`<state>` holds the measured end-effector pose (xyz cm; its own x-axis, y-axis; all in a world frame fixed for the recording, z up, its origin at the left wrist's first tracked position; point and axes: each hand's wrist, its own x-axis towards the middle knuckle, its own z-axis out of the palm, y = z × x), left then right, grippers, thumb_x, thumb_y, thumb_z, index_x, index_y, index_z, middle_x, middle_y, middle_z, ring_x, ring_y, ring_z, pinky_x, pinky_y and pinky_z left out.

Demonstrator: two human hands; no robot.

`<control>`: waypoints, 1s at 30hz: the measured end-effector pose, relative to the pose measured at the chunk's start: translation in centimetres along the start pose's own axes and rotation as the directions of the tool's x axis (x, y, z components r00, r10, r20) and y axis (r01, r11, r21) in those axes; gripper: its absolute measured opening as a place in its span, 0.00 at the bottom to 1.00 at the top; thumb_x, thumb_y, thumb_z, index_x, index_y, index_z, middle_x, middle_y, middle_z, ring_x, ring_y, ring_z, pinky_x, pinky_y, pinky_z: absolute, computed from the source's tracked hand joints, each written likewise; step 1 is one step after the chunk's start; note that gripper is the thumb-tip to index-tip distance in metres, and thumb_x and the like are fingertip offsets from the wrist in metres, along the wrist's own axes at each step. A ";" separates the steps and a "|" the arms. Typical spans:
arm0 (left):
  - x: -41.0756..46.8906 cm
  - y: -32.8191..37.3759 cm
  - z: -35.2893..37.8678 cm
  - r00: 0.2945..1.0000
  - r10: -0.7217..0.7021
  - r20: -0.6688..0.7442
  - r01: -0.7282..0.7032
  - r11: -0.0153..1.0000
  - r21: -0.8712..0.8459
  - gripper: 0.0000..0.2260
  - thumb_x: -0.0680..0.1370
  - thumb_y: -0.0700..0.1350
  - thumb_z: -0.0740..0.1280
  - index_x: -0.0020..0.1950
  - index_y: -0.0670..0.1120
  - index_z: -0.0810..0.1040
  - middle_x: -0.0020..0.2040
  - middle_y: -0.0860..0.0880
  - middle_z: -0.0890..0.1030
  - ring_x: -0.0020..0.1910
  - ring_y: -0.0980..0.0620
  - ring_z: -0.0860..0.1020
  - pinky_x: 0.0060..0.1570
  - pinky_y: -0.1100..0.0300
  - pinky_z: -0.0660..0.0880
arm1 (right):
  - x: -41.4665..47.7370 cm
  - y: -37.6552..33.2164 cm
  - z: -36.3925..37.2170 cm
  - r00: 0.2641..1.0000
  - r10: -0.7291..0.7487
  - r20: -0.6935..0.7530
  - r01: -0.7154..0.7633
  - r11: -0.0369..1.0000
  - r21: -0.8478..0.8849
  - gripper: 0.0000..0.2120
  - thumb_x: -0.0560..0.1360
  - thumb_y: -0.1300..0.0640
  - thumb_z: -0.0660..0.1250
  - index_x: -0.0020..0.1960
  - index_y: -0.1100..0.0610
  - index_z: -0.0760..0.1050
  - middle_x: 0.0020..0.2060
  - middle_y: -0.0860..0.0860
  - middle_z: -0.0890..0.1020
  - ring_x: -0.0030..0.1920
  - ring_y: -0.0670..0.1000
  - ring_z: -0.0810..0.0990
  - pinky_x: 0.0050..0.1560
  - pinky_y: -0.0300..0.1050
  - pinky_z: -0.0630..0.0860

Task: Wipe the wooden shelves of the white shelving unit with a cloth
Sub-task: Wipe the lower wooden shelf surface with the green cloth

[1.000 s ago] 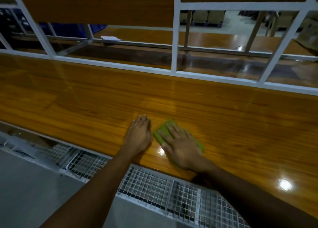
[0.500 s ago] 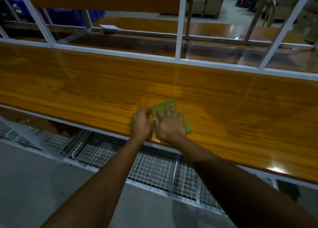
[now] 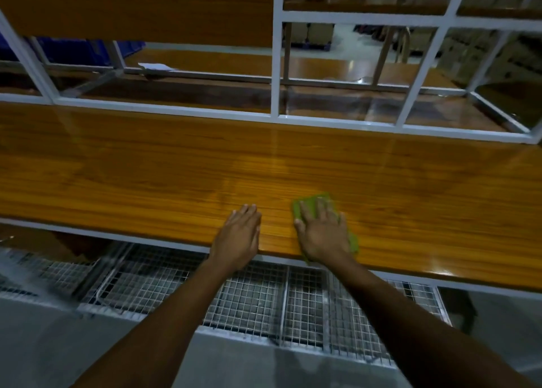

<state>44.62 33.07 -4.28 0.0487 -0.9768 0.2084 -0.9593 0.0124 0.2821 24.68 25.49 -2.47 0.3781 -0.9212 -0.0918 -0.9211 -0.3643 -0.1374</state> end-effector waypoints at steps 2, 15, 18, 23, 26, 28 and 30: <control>0.2 0.2 0.1 0.994 -0.086 -0.062 0.083 0.995 -0.048 0.24 0.80 0.48 0.49 0.73 0.41 0.68 0.75 0.43 0.66 0.76 0.46 0.61 0.75 0.51 0.51 | 0.7 -4.4 0.4 0.998 -0.069 0.012 0.069 0.998 0.000 0.28 0.83 0.38 0.39 0.82 0.44 0.43 0.81 0.56 0.44 0.80 0.58 0.39 0.77 0.62 0.38; 3.5 9.6 2.7 0.990 0.042 0.136 -0.043 0.999 0.000 0.31 0.80 0.58 0.41 0.78 0.43 0.58 0.79 0.43 0.55 0.79 0.47 0.51 0.76 0.52 0.47 | -5.7 8.0 -0.4 0.998 0.029 -0.055 -0.025 0.998 0.058 0.32 0.79 0.35 0.32 0.81 0.41 0.44 0.81 0.52 0.44 0.81 0.55 0.40 0.78 0.62 0.41; 3.8 9.6 2.9 0.989 0.036 0.145 -0.038 0.999 0.010 0.32 0.79 0.59 0.39 0.79 0.45 0.57 0.79 0.45 0.55 0.79 0.48 0.50 0.76 0.53 0.46 | -6.5 15.9 -1.1 0.978 0.200 -0.068 -0.198 0.980 0.026 0.28 0.82 0.37 0.38 0.81 0.42 0.42 0.81 0.55 0.43 0.80 0.57 0.41 0.78 0.63 0.43; 3.6 9.4 2.8 0.993 0.008 0.120 -0.008 1.000 -0.002 0.32 0.79 0.59 0.40 0.78 0.45 0.60 0.79 0.47 0.57 0.78 0.50 0.52 0.77 0.52 0.46 | -5.3 17.3 -1.6 0.918 0.389 -0.082 -0.387 0.921 0.040 0.29 0.83 0.37 0.38 0.81 0.45 0.41 0.81 0.58 0.46 0.81 0.59 0.42 0.78 0.65 0.44; 3.8 9.5 2.9 0.994 -0.007 0.114 0.007 1.000 -0.007 0.32 0.78 0.58 0.41 0.77 0.46 0.61 0.79 0.47 0.58 0.78 0.50 0.53 0.76 0.52 0.47 | -4.0 11.0 -1.1 0.967 0.235 -0.098 -0.234 0.972 0.021 0.29 0.83 0.37 0.37 0.81 0.45 0.40 0.81 0.57 0.43 0.80 0.60 0.40 0.78 0.64 0.42; 4.2 9.7 3.0 0.994 0.000 0.106 0.000 1.000 0.003 0.31 0.79 0.58 0.42 0.77 0.46 0.61 0.79 0.47 0.58 0.78 0.49 0.53 0.76 0.51 0.49 | -3.2 7.0 -0.6 0.990 0.126 -0.068 -0.125 0.992 0.015 0.29 0.83 0.38 0.37 0.81 0.45 0.39 0.80 0.57 0.41 0.80 0.60 0.39 0.77 0.65 0.39; 4.9 9.9 3.1 0.993 0.012 0.121 -0.014 1.000 0.014 0.31 0.78 0.58 0.42 0.78 0.46 0.61 0.79 0.46 0.58 0.78 0.49 0.53 0.76 0.50 0.49 | -2.4 5.2 -0.4 0.997 0.069 -0.027 -0.069 0.998 0.002 0.29 0.83 0.38 0.38 0.81 0.45 0.38 0.81 0.56 0.41 0.80 0.60 0.37 0.77 0.65 0.37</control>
<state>34.44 27.77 -3.41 0.0034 -0.9953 0.0969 -0.9636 0.0227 0.2664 18.99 25.73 -2.60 0.3110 -0.9475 -0.0742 -0.9447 -0.2997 -0.1330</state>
